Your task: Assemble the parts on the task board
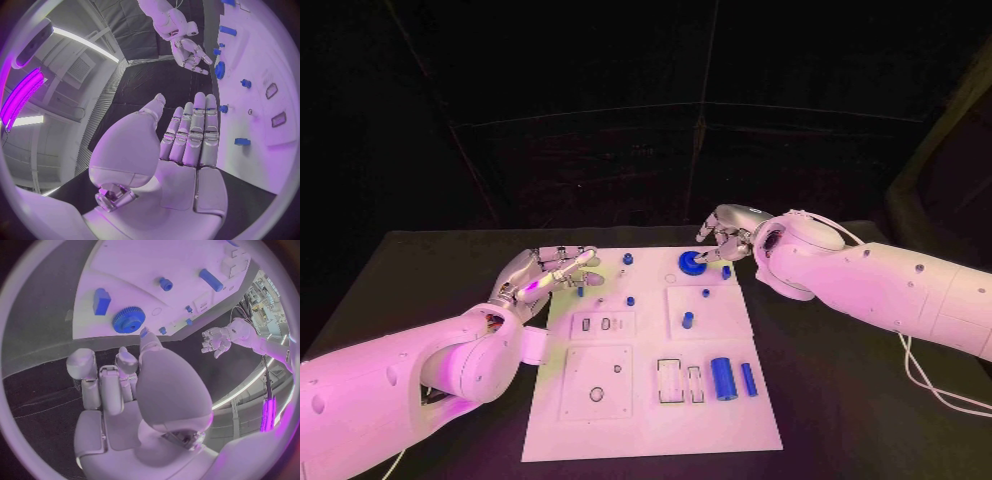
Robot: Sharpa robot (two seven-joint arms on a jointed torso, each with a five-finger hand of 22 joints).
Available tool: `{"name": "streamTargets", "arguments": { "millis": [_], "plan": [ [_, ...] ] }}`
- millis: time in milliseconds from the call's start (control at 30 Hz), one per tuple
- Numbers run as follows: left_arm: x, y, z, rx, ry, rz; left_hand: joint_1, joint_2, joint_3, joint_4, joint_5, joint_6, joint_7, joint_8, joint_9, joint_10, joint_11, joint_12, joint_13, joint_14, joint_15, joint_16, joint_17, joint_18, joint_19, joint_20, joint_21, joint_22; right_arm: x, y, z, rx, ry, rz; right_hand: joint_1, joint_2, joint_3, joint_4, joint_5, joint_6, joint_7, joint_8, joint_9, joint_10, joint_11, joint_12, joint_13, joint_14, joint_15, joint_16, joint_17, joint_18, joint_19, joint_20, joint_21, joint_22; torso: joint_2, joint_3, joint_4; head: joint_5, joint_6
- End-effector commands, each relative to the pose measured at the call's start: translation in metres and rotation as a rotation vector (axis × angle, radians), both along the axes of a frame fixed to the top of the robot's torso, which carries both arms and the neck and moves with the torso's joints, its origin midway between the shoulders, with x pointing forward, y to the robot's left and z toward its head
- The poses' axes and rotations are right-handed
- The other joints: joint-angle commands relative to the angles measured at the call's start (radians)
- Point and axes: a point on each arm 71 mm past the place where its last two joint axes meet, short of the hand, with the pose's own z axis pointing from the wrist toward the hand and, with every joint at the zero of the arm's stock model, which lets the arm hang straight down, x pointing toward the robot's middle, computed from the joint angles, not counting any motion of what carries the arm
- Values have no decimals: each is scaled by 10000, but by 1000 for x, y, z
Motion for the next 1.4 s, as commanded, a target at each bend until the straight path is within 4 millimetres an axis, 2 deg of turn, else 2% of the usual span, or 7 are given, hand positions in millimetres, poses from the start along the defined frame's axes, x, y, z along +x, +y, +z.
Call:
{"name": "streamTargets", "arguments": {
  "millis": [33,367,800,1233,1400],
  "plan": [
    [0,-2,1,-54,-30,-186,29,97,11,-60,-9,-5,29,-51,-12,-1,53,-55,-14,-23,-7,-46,8,38,-60,40,-66,-16,2,3,0,-359,-63,196,88,51,5,-72,47,-23,11,61,11,138,14,273,293,678,79,66,607,-86,99,-5,64,45,-2,-2,5,-3,-23],
    [0,-2,1,-49,-23,-182,29,97,11,-60,-9,-5,29,-51,-12,-1,53,-55,-14,-23,-7,-46,8,38,-60,40,-66,-16,4,14,-5,-677,282,547,69,85,-71,-137,49,-23,27,112,2,442,38,1087,1158,727,102,191,909,-108,153,15,147,182,-6,7,-17,-7,-43],
    [0,-2,1,-55,-28,-190,46,101,16,-86,-9,-3,26,-53,-12,2,51,-58,-14,-20,-9,-52,15,41,-62,41,-69,-19,9,17,-11,-1054,641,577,50,117,-91,-147,0,-44,42,119,-5,489,55,1287,1375,754,119,256,1069,-121,187,29,190,257,-2,9,-4,-34,-27],
    [0,-2,1,-46,-24,-175,46,101,16,-86,-9,-3,26,-53,-12,2,51,-58,-14,-20,-9,-52,15,41,-62,41,-69,-19,11,18,-13,-1272,731,587,241,319,5,-307,13,-36,54,156,-3,529,68,1531,1649,771,137,308,1194,-128,195,51,226,311,-2,21,-7,-38,-55],
    [0,-1,1,-39,-20,-164,46,101,16,-86,-9,-3,26,-53,-12,2,51,-58,-14,-20,-9,-52,15,41,-62,41,-69,-19,11,17,-14,-1399,727,566,439,452,168,-492,-354,-11,57,193,-4,554,70,1670,1809,779,141,336,1268,-136,208,56,262,368,-3,19,-11,-47,-51]
  ]
}}
